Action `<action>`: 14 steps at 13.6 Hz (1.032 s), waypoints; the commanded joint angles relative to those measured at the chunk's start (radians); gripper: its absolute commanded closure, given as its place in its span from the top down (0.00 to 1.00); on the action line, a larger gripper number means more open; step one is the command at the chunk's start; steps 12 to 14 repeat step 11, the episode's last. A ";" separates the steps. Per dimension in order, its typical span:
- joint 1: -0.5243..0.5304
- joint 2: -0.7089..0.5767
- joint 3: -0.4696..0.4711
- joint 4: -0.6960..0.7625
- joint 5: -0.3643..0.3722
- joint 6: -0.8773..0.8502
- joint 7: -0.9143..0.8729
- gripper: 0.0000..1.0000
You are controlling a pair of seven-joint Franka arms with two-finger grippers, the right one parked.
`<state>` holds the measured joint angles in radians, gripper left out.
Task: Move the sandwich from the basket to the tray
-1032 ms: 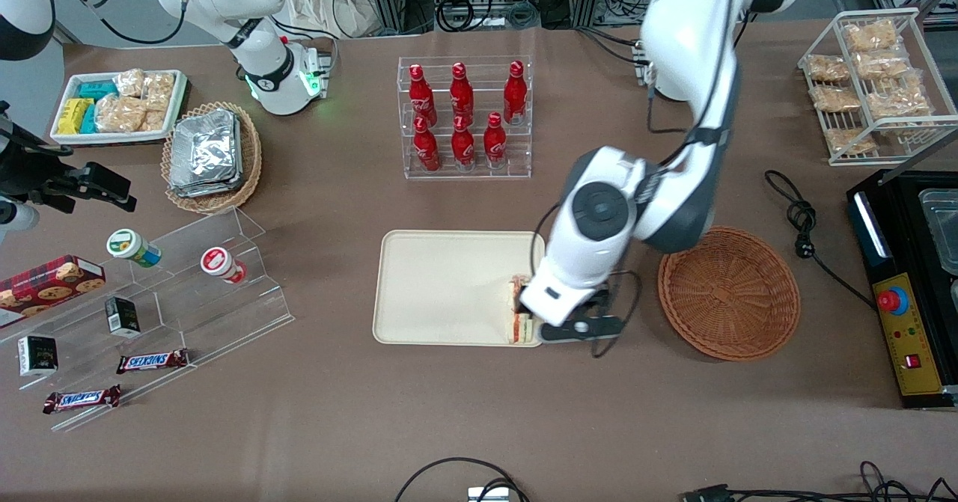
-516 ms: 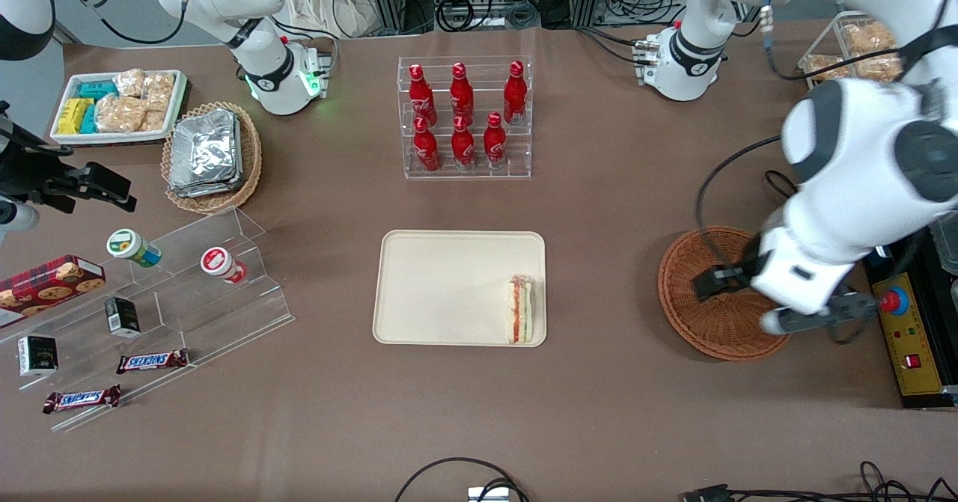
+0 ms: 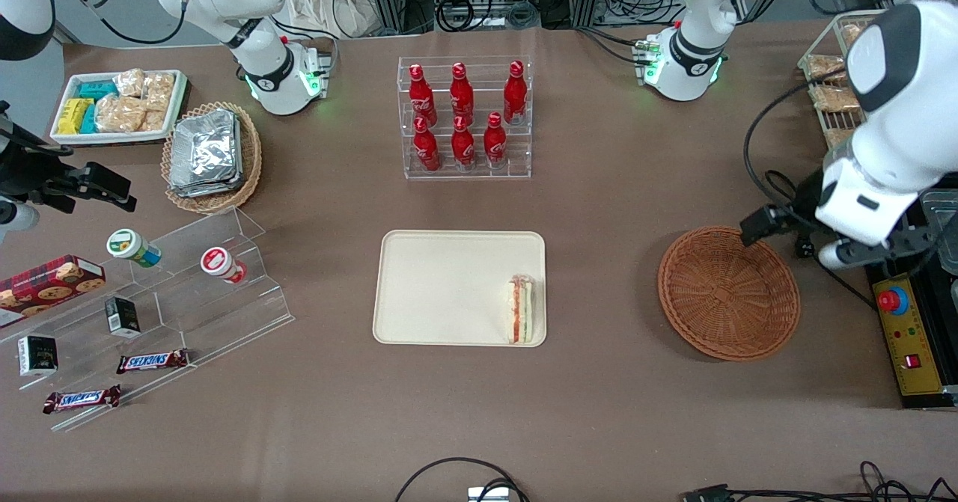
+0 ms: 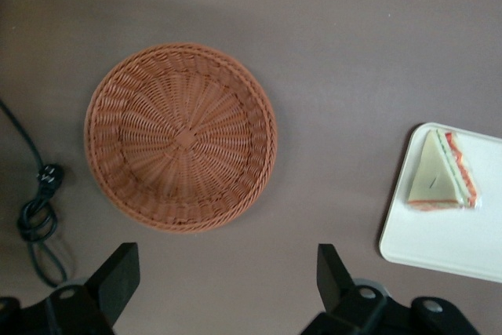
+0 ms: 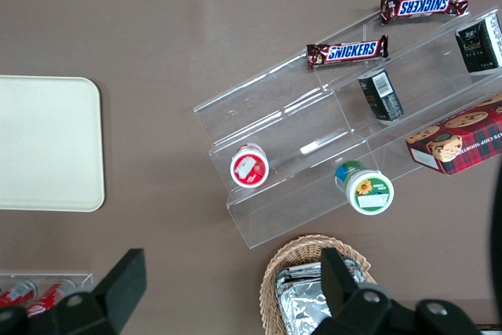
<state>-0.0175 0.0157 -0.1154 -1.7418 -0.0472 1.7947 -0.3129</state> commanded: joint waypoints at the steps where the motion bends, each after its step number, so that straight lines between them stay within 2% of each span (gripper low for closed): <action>1: 0.083 -0.147 -0.078 -0.120 0.017 0.009 0.009 1.00; 4: 0.093 -0.154 -0.084 -0.119 0.021 0.005 0.012 1.00; 7: 0.093 -0.154 -0.084 -0.113 0.070 -0.007 0.052 1.00; 14: 0.093 -0.154 -0.086 -0.108 0.070 -0.029 0.070 1.00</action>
